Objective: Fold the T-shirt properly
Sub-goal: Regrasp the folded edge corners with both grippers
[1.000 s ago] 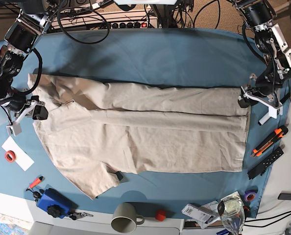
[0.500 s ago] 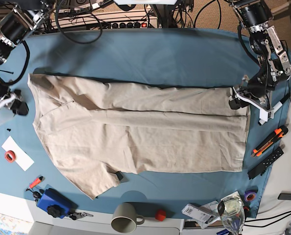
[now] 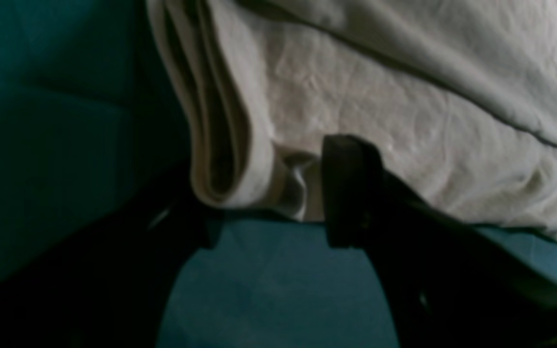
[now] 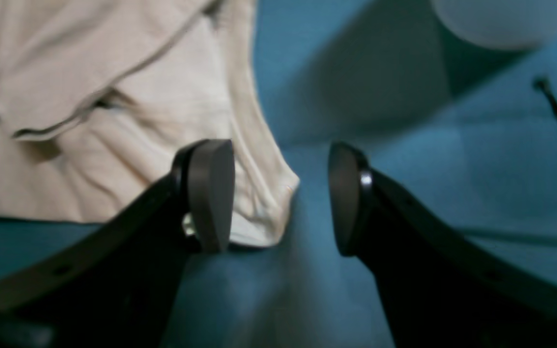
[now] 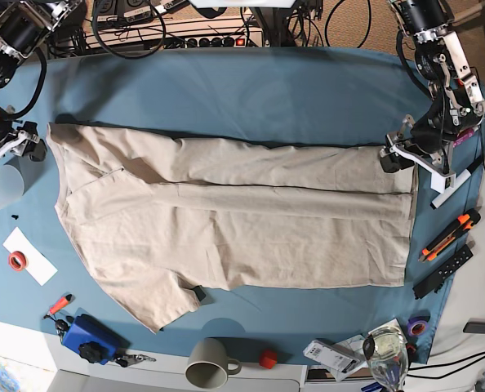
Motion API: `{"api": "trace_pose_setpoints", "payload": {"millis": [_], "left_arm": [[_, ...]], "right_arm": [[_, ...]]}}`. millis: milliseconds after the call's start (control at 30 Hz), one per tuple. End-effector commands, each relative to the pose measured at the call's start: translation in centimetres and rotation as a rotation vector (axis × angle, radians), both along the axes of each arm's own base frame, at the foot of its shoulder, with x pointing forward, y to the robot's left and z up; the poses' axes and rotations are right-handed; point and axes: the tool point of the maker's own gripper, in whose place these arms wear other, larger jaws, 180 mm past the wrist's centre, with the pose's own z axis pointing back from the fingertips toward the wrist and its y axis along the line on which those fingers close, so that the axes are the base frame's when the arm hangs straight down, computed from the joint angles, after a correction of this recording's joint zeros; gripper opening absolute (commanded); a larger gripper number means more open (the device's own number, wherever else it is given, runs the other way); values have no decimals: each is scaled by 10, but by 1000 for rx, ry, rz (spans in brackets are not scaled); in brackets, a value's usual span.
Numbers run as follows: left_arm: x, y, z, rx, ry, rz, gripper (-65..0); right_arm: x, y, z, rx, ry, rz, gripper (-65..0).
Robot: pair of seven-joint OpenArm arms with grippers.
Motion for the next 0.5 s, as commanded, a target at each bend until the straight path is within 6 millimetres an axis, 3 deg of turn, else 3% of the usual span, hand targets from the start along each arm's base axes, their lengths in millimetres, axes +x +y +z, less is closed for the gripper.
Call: {"api": "trace_pose_setpoints", "payload": {"millis": [0, 233, 467], "left_arm": [[-11, 3, -8, 22, 66, -9, -336], [-10, 1, -7, 9, 58, -11, -336], [-10, 2, -7, 10, 57, -10, -336]], "right_arm": [[6, -3, 7, 3, -36, -7, -338], [-14, 22, -45, 168, 74, -47, -338], [-11, 43, -53, 251, 53, -24, -338]]}}
